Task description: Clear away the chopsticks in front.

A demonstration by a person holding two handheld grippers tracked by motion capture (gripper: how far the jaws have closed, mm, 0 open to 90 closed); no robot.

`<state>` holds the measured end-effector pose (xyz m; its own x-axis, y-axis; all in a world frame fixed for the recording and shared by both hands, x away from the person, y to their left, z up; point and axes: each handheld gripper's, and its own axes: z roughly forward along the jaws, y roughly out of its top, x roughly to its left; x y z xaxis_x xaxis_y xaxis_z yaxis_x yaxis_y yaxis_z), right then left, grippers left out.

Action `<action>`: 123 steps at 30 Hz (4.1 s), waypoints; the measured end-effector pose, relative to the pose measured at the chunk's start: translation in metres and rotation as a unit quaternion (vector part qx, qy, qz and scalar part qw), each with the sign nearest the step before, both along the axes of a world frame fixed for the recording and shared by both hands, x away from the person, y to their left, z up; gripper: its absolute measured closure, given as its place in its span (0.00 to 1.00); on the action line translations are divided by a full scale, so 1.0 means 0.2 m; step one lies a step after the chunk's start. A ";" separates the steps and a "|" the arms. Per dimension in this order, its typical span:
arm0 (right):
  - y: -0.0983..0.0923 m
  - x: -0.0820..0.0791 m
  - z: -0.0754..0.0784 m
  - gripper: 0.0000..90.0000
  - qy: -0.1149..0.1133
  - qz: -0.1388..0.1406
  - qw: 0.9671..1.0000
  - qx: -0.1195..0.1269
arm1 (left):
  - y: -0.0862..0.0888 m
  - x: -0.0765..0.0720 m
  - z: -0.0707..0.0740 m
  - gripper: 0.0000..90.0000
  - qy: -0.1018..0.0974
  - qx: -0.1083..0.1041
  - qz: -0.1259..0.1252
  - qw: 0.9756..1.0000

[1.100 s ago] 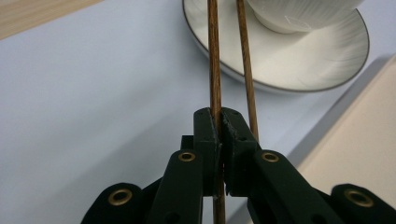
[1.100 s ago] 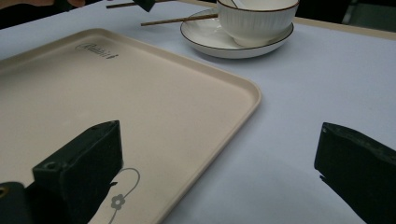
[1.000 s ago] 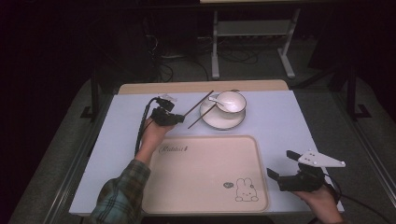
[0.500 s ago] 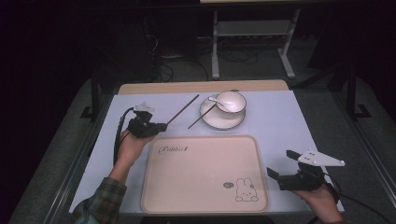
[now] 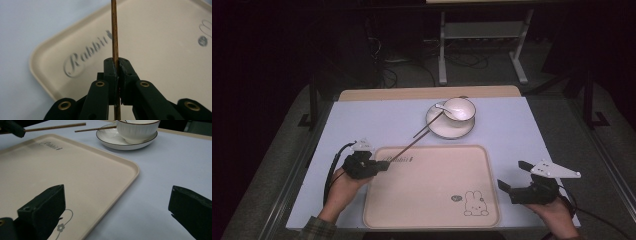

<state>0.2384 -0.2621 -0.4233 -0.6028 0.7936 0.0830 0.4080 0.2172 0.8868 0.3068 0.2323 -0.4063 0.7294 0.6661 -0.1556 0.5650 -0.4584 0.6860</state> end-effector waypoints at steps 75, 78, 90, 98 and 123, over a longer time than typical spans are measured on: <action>-0.02 0.00 0.00 0.00 0.000 -0.005 1.000 0.010 | -0.77 1.04 -0.04 0.73 -0.013 0.063 -0.044 0.997; -0.02 0.00 0.00 0.00 0.000 -0.004 1.000 0.010 | -0.80 1.05 -0.06 0.78 -0.009 0.064 -0.042 0.997; -0.03 0.00 0.00 0.00 0.000 -0.004 1.000 0.011 | -0.80 1.07 -0.09 0.93 -0.007 0.056 -0.010 0.998; -0.03 0.00 0.00 0.00 0.001 -0.004 1.000 0.011 | -0.74 1.05 -0.03 0.94 -0.008 0.053 -0.005 0.999; -0.01 0.00 0.00 0.00 0.000 -0.003 1.000 0.007 | -0.25 0.67 0.15 0.94 0.006 0.036 0.011 0.999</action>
<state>0.2379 -0.2646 -0.4237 -0.5979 0.7961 0.0934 0.4088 0.2026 0.8898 0.4400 0.1817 -0.3763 0.7128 0.6918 -0.1156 0.5839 -0.4939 0.6443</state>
